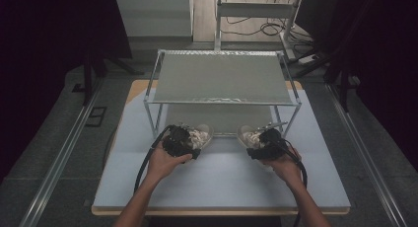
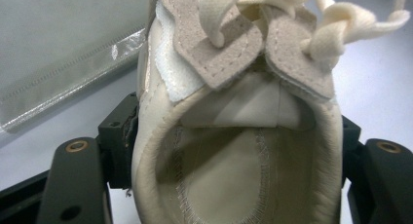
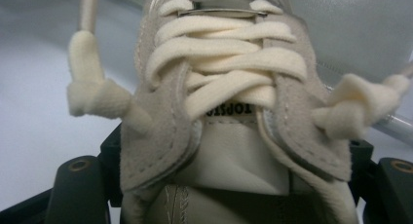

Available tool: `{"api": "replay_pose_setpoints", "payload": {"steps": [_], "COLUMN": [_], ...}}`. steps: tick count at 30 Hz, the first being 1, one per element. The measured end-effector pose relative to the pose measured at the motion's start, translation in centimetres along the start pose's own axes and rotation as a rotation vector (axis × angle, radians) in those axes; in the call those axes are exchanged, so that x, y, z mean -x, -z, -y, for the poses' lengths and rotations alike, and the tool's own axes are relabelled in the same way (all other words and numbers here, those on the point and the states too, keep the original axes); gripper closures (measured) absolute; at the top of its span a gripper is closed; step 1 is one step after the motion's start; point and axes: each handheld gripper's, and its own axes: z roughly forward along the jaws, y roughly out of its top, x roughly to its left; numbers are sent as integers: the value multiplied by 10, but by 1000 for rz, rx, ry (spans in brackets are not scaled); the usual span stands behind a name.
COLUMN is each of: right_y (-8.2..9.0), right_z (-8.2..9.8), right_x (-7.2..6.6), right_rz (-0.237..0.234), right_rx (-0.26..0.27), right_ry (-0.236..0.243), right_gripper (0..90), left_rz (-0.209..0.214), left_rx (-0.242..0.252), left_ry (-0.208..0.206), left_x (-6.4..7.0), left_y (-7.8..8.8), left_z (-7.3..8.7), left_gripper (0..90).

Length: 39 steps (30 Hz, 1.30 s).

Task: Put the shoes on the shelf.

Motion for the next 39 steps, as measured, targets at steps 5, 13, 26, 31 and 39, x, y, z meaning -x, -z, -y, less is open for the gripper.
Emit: {"api": "replay_pose_setpoints", "payload": {"steps": [5,13,26,31,39], "right_y": [-3,-10,-31,-36,-46], "right_z": [-5,-12,-32,-36,-43], "right_x": [-3,-10,-27,-29,-31], "right_rz": [2,4,49,53,77], "right_rx": [-1,-3,-19,-17,-18], "right_ry": [0,-5,-22,-32,-69], "right_gripper": [263,263,262,262,261], "left_rz": [-4,-11,-22,-32,-53], "left_rx": [2,2,-11,-16,-15], "left_ry": [5,12,27,32,68], "left_x": [0,6,14,14,13], "left_y": [-3,-13,-33,-37,-43], "left_z": [-3,-11,-31,-35,-42], "left_gripper": [287,286,286,286,285]}}
